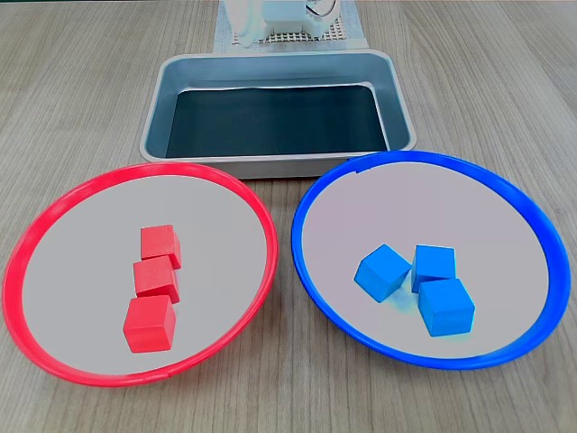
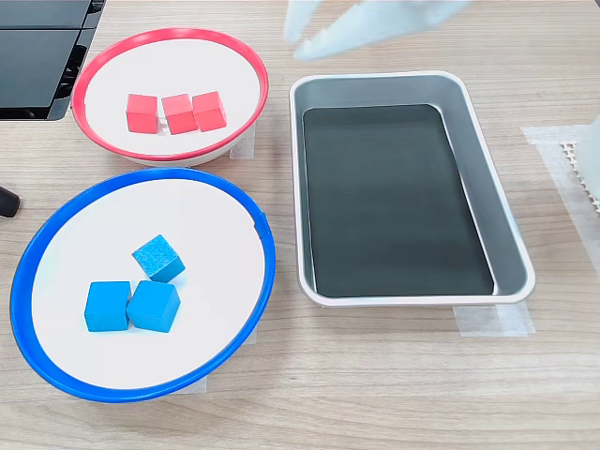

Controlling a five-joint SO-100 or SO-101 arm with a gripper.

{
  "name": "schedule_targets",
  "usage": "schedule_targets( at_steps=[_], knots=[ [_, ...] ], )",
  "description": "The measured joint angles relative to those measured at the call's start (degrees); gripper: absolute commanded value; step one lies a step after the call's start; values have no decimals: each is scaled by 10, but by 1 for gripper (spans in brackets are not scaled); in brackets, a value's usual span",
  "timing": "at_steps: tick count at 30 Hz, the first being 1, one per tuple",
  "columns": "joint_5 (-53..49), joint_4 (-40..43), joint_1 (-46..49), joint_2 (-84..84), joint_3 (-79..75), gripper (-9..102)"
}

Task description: Move six blocks tray to matching dishes

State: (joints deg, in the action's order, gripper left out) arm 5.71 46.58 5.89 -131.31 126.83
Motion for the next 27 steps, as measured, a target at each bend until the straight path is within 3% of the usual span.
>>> schedule_targets(
  at_steps=[5, 10, 17, 27],
  knots=[
    [11, -9, -30, -265, 224, 0],
    [-11, 55, -19, -439, 384, 0],
    [-40, 107, -4, -571, 456, 0],
    [-40, 120, -2, -580, 463, 0]
  ],
)
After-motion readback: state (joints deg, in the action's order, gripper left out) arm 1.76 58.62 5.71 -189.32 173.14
